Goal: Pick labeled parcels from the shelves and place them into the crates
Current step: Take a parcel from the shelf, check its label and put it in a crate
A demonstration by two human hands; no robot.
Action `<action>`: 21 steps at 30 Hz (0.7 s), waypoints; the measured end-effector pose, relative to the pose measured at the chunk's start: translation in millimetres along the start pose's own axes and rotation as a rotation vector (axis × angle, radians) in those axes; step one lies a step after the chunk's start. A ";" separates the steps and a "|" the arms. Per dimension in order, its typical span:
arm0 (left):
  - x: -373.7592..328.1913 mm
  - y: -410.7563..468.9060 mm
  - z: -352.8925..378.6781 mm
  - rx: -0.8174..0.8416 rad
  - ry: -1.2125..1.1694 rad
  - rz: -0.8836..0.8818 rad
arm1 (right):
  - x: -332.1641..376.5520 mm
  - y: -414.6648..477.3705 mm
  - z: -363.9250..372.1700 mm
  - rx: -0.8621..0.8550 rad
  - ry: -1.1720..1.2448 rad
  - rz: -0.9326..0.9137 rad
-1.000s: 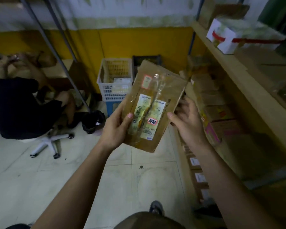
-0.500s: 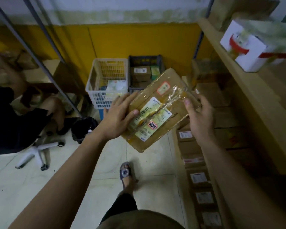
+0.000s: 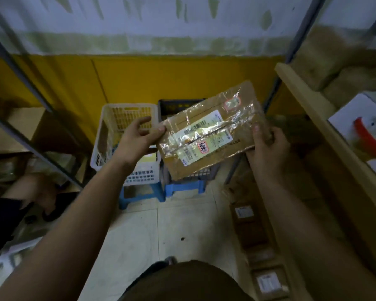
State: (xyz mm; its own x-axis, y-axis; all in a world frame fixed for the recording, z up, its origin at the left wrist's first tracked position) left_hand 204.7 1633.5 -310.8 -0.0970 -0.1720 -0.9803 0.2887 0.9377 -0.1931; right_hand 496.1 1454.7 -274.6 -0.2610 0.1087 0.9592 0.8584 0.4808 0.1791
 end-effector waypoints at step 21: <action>36.2 317.2 56.2 0.028 0.197 -0.054 | -139.0 242.4 241.4 0.479 -0.375 0.328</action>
State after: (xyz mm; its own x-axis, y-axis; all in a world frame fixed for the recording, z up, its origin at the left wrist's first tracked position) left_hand 346.3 1907.8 -409.9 -0.2965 -0.1568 -0.9421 0.3041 0.9196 -0.2487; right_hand 633.8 1766.2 -417.3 -0.2307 0.5660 0.7915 0.6517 0.6938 -0.3063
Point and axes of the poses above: each hand's wrist, its own y-axis towards the middle knuckle, its own z-axis out of the palm, x = y × z, the point moved 9 cm from there along y, towards the middle knuckle, and after that the axes turned 5 degrees about -x, right-handed, at the moved point
